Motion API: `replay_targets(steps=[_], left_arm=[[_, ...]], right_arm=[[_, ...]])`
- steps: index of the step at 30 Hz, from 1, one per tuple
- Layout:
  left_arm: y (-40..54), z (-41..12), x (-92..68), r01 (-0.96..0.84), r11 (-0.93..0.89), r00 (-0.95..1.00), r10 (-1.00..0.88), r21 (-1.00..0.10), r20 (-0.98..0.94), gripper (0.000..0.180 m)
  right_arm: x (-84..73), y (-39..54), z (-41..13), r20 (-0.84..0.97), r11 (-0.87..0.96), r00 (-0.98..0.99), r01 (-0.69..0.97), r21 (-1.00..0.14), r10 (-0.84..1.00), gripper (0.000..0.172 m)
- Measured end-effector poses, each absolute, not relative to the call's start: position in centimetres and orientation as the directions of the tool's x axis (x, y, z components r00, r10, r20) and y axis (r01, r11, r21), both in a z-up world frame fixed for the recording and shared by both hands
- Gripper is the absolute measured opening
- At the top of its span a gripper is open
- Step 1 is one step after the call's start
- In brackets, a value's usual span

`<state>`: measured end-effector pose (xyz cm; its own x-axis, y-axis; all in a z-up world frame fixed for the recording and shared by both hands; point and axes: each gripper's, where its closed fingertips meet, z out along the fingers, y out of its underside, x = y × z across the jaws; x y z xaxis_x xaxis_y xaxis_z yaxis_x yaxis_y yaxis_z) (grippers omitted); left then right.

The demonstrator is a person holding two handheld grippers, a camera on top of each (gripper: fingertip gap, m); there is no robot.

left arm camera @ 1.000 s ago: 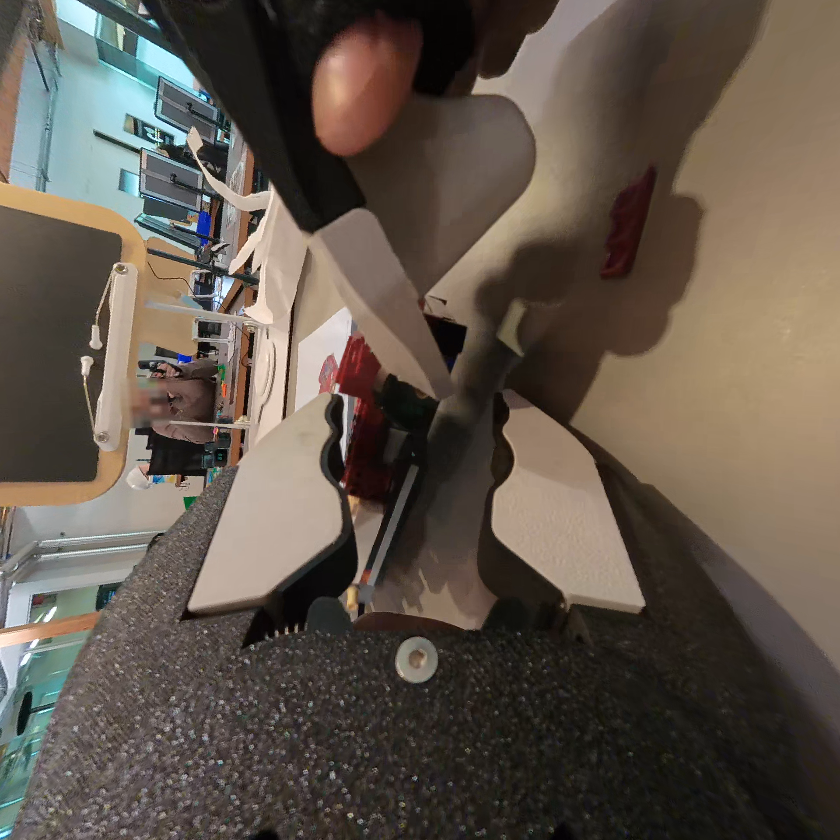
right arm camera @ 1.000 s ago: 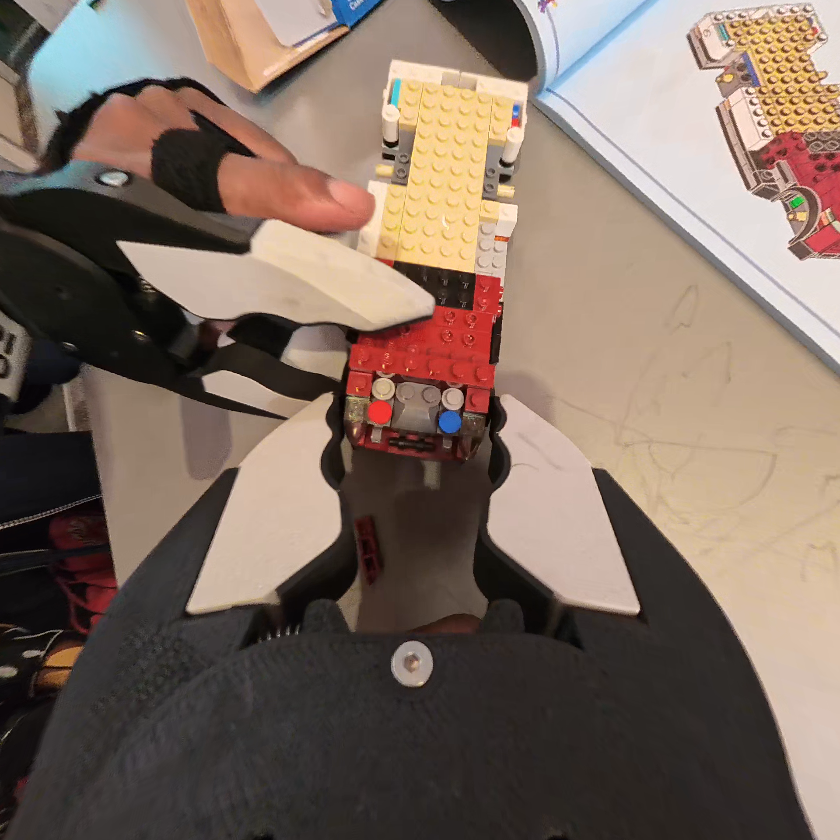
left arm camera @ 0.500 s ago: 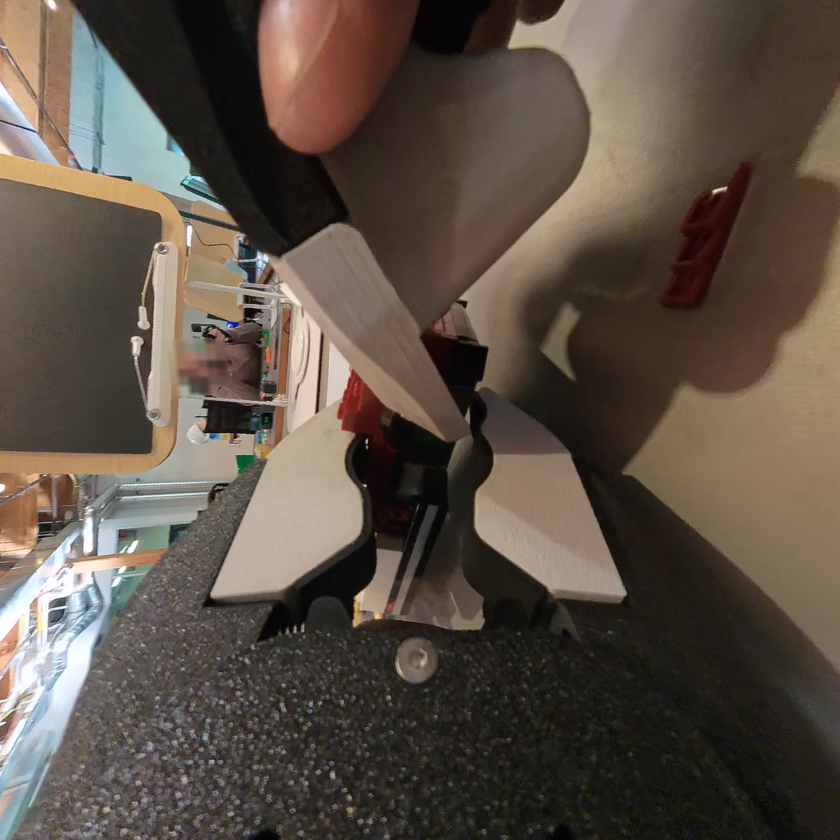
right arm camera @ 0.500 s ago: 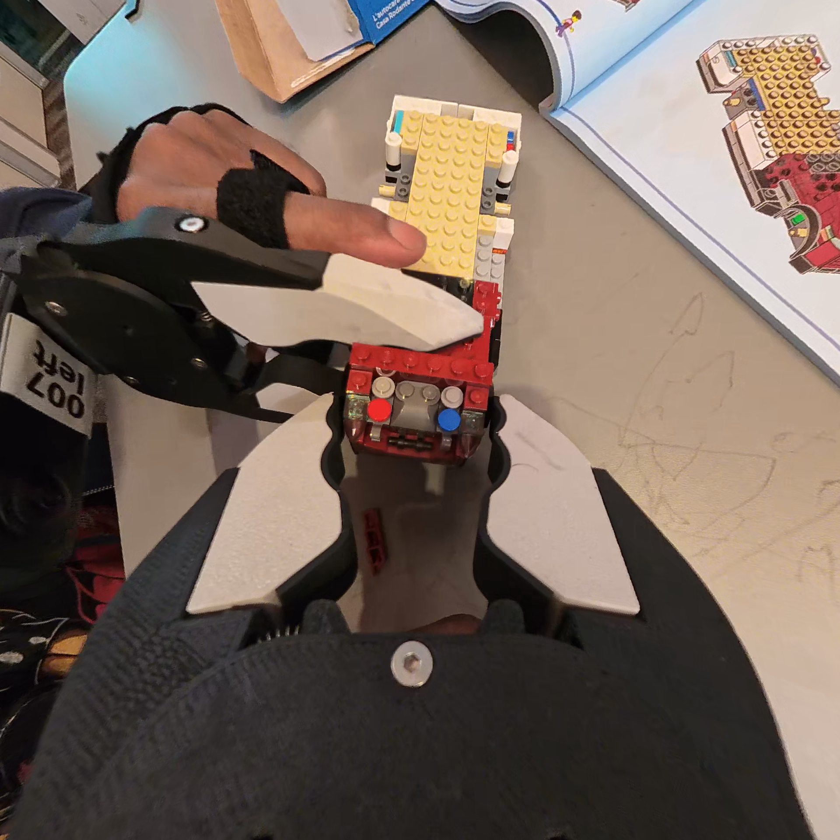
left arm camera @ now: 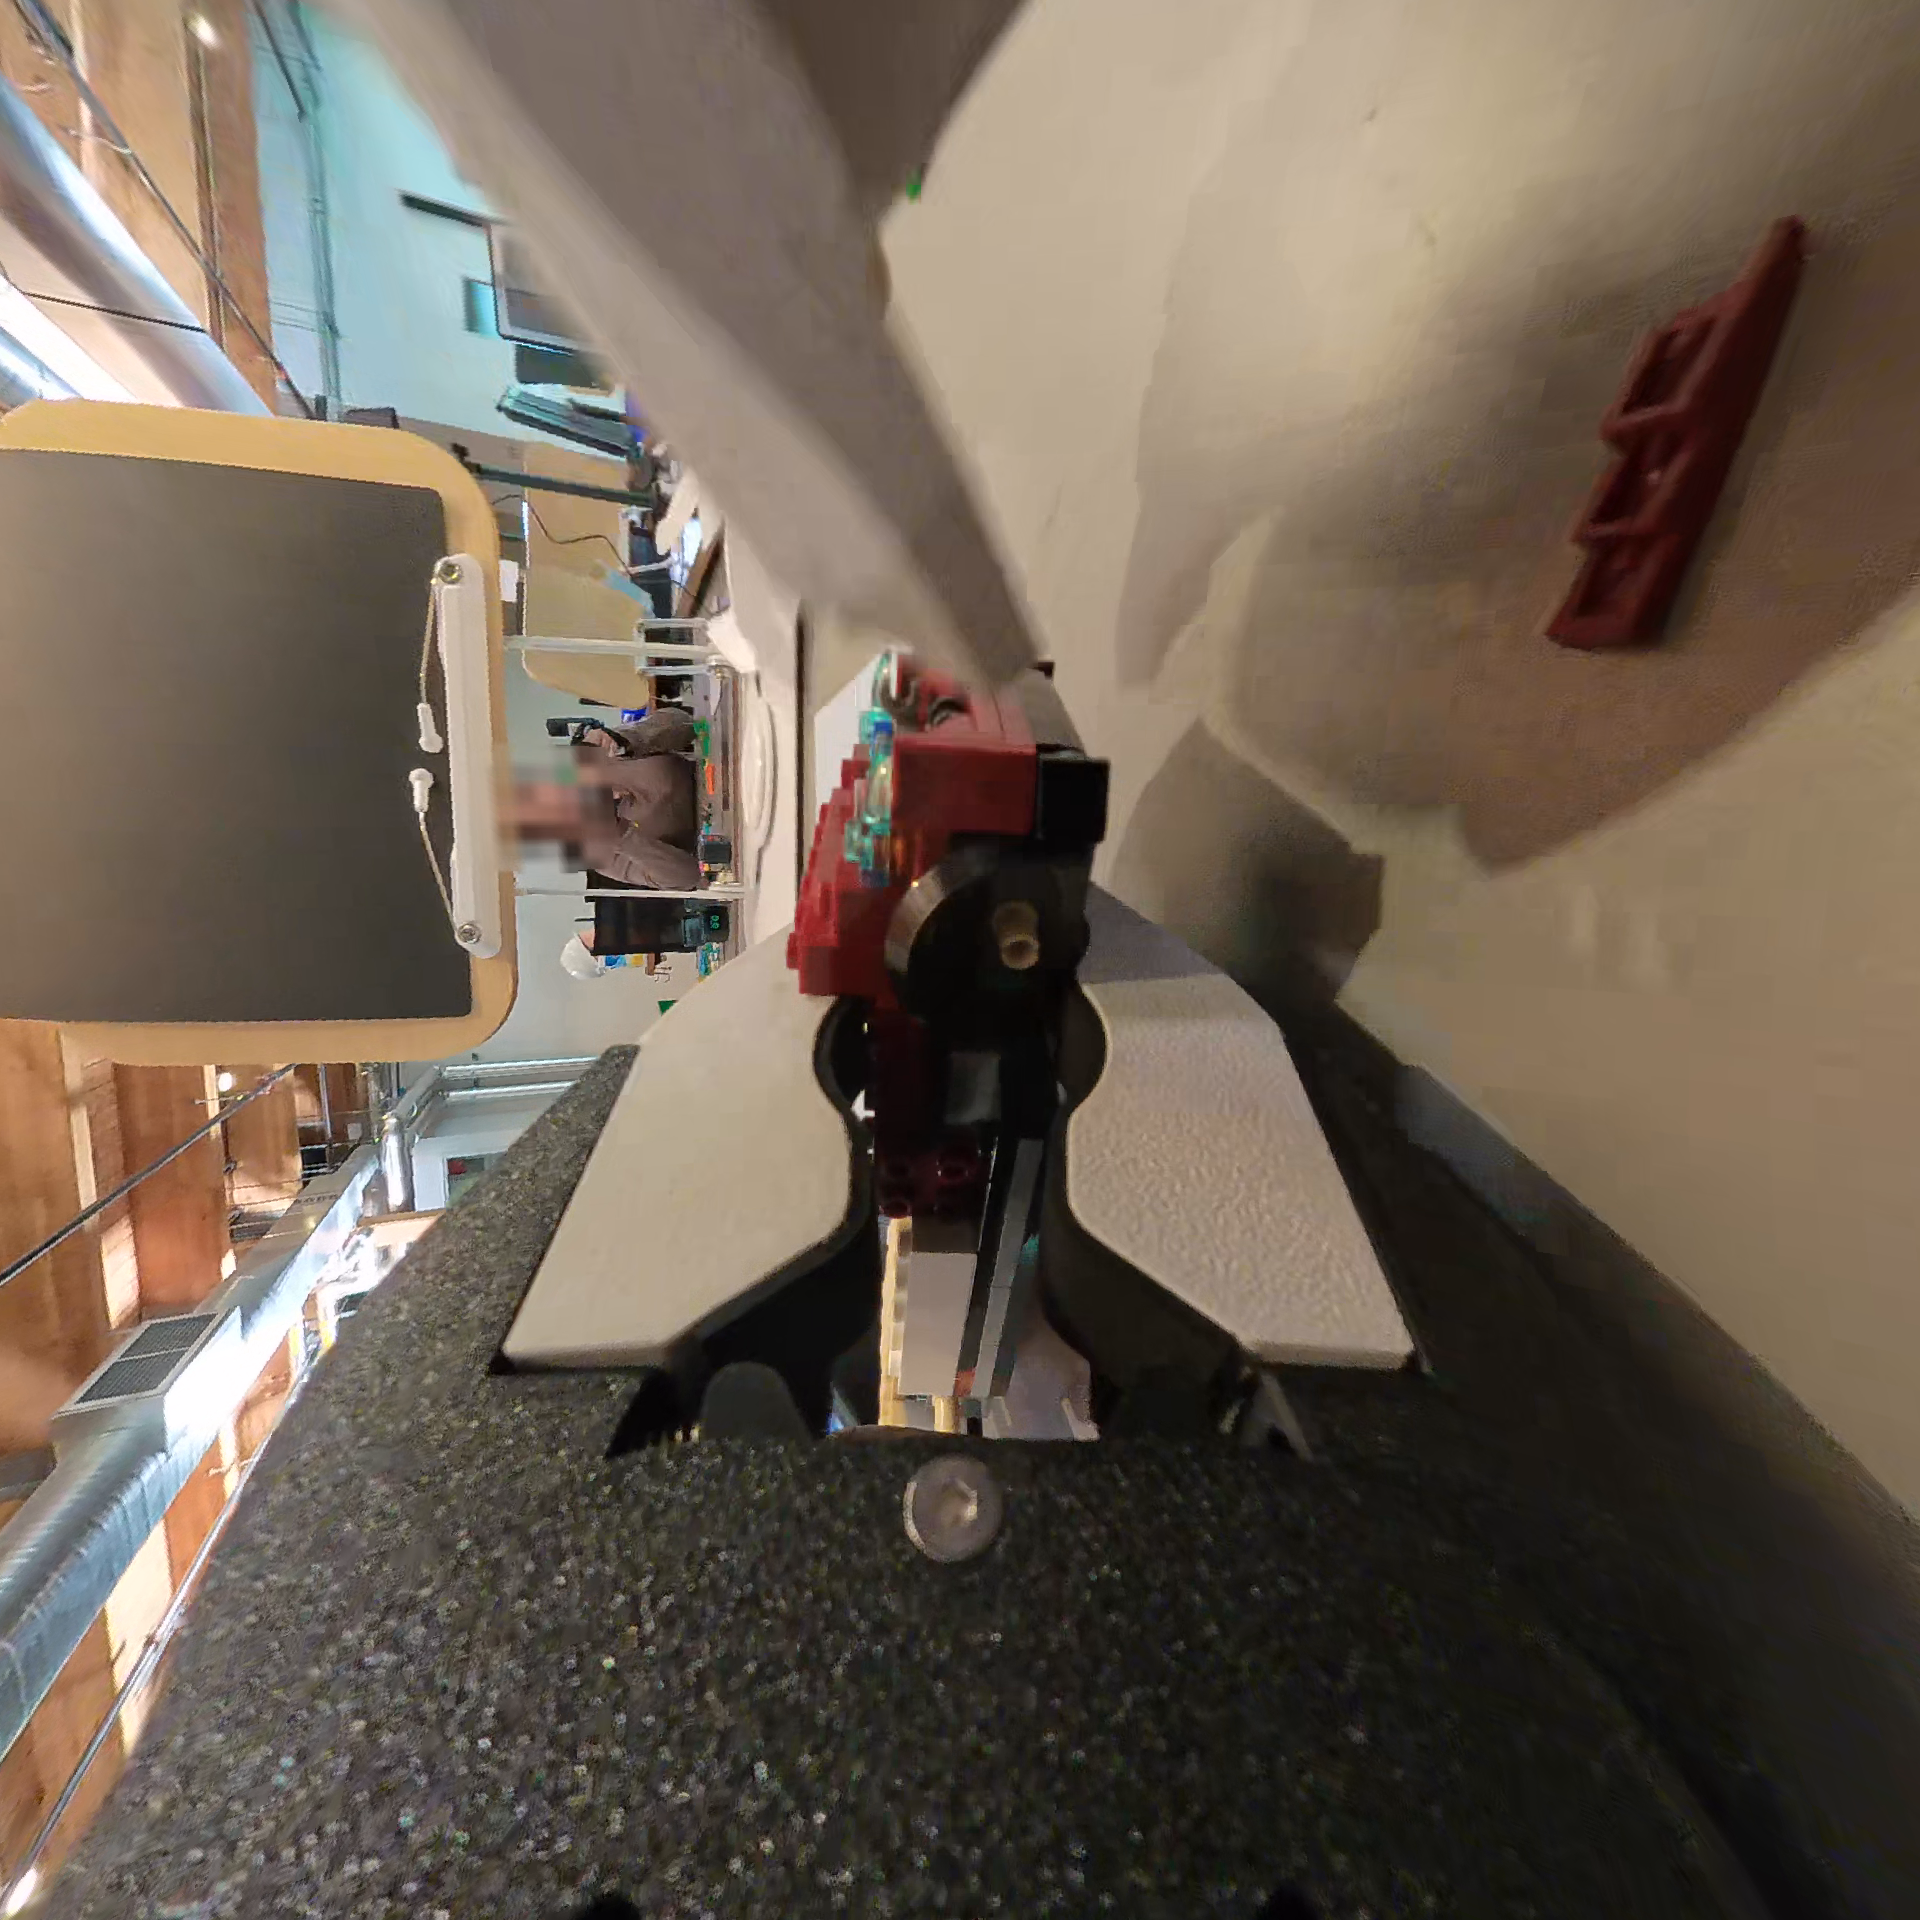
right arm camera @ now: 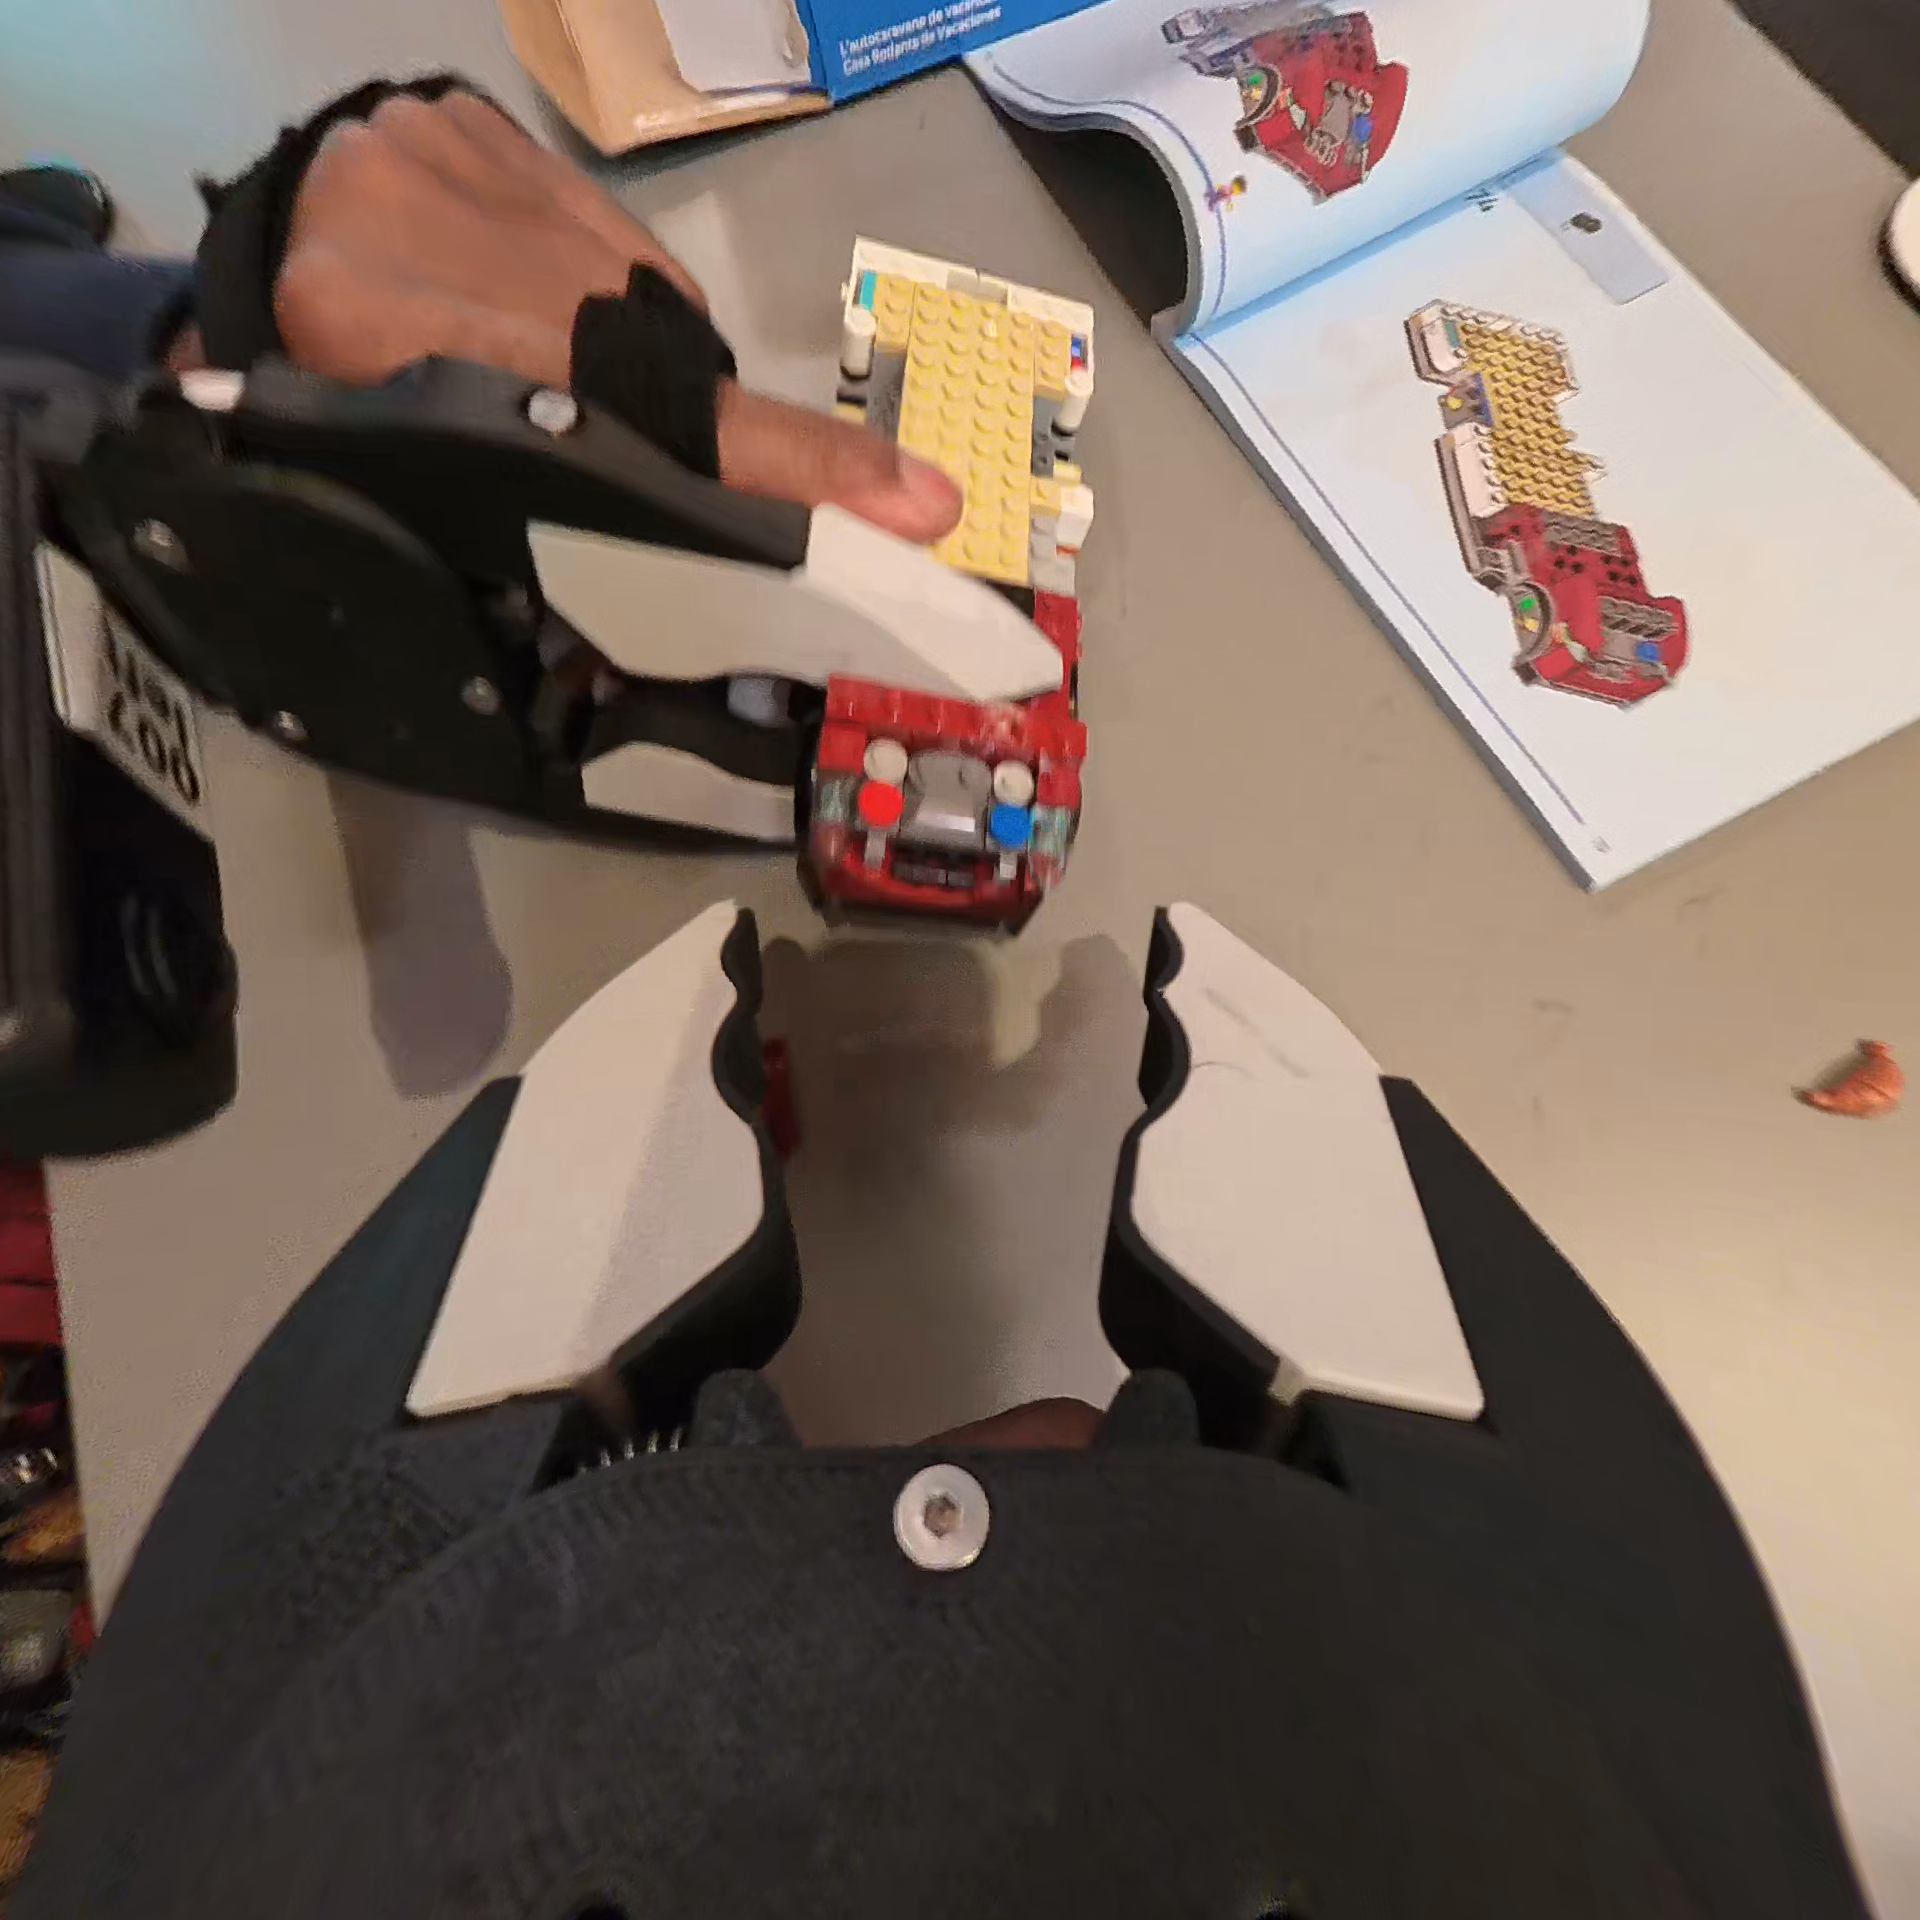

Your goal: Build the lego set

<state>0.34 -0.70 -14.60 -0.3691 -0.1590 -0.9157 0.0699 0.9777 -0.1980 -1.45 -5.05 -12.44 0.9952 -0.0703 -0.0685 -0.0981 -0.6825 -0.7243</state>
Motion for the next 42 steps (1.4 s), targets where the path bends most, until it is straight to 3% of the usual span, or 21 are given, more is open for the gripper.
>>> replay_targets(steps=[4, 11, 21, 26, 30, 35, 42], left_arm=[[-0.3, -14.3, 0.3, 0.067, 0.987, -0.32, -0.12, -0.149, -0.94, 0.033], [-0.3, -13.7, -0.4, 0.083, 0.991, -0.262, -0.077, -0.102, -0.962, 0.033], [-0.2, -13.7, -0.8, 0.087, 0.988, -0.271, -0.098, -0.126, -0.958, 0.033], [0.1, -13.1, -0.5, 0.09, 0.984, -0.26, -0.126, -0.154, -0.957, 0.033], [0.4, -12.6, 0.2, 0.082, 0.985, -0.215, -0.132, -0.152, -0.968, 0.033], [0.7, -11.7, 1.1, 0.069, 0.994, -0.139, -0.073, -0.083, -0.988, 0.033], [0.5, -10.3, 3.6, 0.067, 0.997, -0.093, 0.041, 0.035, -0.995, 0.033]], right_arm=[[-2.9, -8.0, -14.1, 0.006, -0.731, 1.0, -0.013, -0.683, -0.024, 0.06], [-5.6, -8.5, -16.7, -0.021, -0.768, 1.0, 0.003, -0.64, 0.021, 0.034], [-6.2, -7.4, -17.5, 0.067, -0.794, 0.993, 0.117, -0.596, 0.096, 0.009], [-4.2, -6.8, -15.9, 0.122, -0.741, 0.99, 0.136, -0.658, 0.074, 0.009], [-0.3, -5.8, -13.5, 0.294, -0.642, 0.956, 0.218, -0.735, -0.013, 0.008], [2.0, -6.2, -13.2, 0.532, -0.623, 0.844, 0.382, -0.683, -0.066, 0.009], [0.3, -6.9, -12.3, 0.499, -0.558, 0.866, 0.4, -0.727, -0.03, 0.009]])
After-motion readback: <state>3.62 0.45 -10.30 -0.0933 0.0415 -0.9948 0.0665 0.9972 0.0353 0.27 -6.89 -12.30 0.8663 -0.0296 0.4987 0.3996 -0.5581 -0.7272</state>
